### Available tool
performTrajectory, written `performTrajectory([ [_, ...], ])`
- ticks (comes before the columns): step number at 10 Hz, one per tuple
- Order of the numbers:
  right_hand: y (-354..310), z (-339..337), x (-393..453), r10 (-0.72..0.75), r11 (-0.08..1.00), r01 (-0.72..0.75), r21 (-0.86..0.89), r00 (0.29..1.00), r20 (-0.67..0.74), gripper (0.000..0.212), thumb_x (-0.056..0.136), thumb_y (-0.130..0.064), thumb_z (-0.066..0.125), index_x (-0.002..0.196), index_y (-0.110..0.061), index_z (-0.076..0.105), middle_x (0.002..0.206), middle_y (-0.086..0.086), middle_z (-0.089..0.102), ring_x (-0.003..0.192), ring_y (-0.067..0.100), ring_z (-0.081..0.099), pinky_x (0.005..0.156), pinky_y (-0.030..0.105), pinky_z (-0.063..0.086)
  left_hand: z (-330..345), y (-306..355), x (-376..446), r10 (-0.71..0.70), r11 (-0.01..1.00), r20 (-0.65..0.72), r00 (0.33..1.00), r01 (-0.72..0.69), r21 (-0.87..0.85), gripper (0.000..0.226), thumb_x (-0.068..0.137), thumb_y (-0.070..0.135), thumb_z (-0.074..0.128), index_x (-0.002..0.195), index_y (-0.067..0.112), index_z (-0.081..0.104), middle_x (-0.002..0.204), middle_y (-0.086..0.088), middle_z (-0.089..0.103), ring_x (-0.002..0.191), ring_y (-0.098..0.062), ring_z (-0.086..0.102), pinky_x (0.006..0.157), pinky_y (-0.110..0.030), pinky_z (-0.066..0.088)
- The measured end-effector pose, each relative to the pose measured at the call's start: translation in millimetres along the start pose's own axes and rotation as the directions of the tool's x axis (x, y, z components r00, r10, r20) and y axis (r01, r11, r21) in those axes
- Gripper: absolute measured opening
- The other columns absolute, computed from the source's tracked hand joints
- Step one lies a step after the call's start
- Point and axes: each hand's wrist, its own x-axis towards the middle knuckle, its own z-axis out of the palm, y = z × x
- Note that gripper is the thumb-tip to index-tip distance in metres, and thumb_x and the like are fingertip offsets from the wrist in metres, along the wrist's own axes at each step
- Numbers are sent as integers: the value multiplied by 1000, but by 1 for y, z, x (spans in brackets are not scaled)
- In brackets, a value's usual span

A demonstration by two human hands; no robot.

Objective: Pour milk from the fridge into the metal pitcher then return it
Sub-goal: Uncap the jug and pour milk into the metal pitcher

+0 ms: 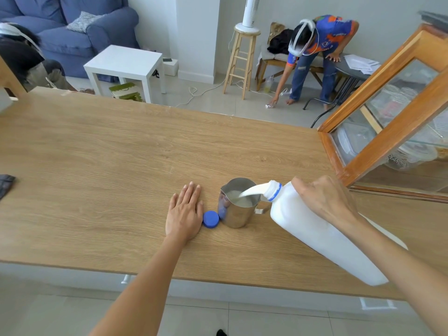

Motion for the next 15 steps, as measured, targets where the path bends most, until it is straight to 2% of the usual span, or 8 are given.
performTrajectory([
  [4, 0, 2, -1, -3, 1000, 3, -5, 1000, 3, 51, 81, -49, 46, 50, -11, 32, 47, 1, 34, 46, 21, 35, 50, 29, 26, 1, -1, 0, 2, 1000, -9, 1000, -2, -3, 54, 102, 36, 21, 154, 24, 12, 162, 6, 6, 150, -10, 1, 123, -36, 4],
  [10, -1, 4, 1, 19, 999, -18, -34, 1000, 19, 51, 79, -52, 44, 51, -10, 38, 51, 4, 44, 50, 24, 44, 51, 30, 31, 2, -2, 0, 8, 1000, -19, 1000, -8, -15, 54, 102, 37, 22, 154, 24, 14, 162, 6, 9, 150, -10, 4, 123, -37, 6],
  [12, 1, 4, 2, 5, 999, -5, -38, 1000, 18, 50, 79, -51, 45, 50, -11, 36, 48, 2, 38, 46, 23, 39, 50, 30, 29, 2, -2, 0, 7, 1000, -15, 1000, -7, -6, 54, 102, 37, 21, 154, 24, 13, 162, 6, 7, 150, -10, 2, 123, -36, 5],
  [15, 0, 2, 1, -2, 999, 3, -48, 1000, 12, 51, 79, -51, 45, 49, -10, 37, 49, 4, 42, 49, 24, 43, 50, 30, 30, 2, -1, 1, 4, 1000, -13, 1000, -4, -9, 55, 102, 37, 22, 154, 25, 12, 162, 7, 7, 150, -9, 2, 123, -36, 5],
])
